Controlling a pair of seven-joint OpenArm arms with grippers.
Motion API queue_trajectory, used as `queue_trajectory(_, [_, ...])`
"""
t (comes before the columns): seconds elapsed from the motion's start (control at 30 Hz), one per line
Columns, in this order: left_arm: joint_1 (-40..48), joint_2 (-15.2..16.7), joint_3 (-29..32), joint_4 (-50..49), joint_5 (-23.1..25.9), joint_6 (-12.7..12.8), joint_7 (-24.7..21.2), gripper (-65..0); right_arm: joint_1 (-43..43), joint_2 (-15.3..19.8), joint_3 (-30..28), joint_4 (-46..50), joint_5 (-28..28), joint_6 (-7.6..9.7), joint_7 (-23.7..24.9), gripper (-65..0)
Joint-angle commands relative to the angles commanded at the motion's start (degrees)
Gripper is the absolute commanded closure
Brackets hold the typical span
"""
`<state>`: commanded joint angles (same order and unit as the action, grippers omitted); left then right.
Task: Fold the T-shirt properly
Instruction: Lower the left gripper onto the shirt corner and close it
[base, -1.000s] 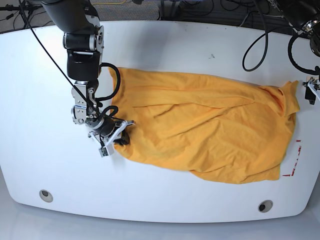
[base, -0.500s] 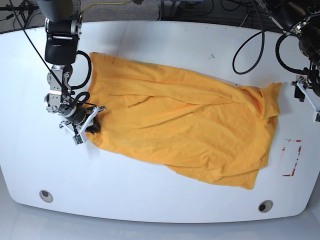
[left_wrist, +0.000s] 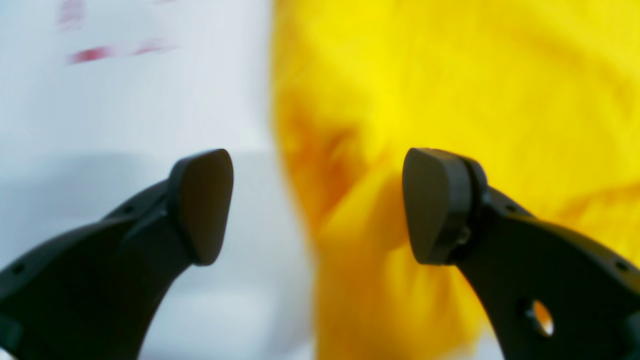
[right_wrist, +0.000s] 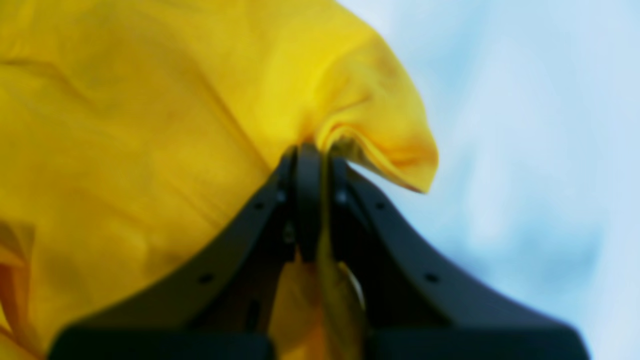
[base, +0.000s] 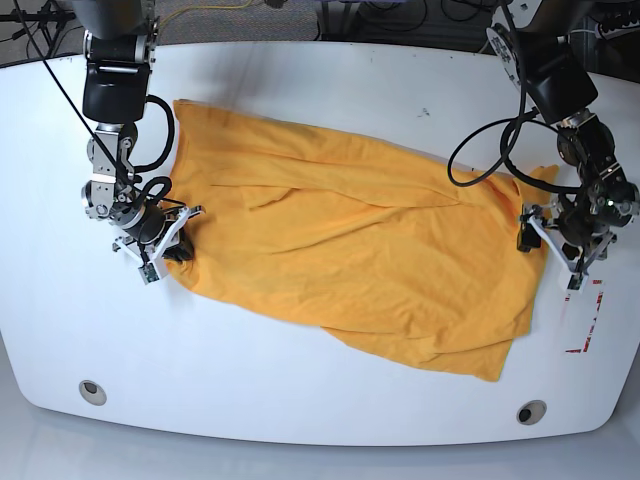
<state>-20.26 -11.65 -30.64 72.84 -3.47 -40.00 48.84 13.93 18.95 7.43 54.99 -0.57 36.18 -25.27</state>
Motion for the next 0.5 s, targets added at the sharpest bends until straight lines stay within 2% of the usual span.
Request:
queue_trajectory(0.13, [-2.99, -0.35, 0.0, -6.07, 0.0, 2.95, -5.27, -49.3, 0.18, 0.0, 0.0, -0.09, 0.0, 0.0, 0.0, -0.2])
queue_trajectory(0.27, [-5.01, -2.37, 0.44, -12.48, 0.09, 6.02, -11.25, -49.6, 0.18, -0.62, 0.0, -0.09, 0.0, 0.0, 0.0, -0.2])
queue_trajectory(0.5, [-10.29, -6.33, 0.53, -27.52, 0.18, 6.9, -18.46, -49.6, 0.26, -1.14, 0.0, -0.09, 0.0, 0.0, 0.0, -0.2])
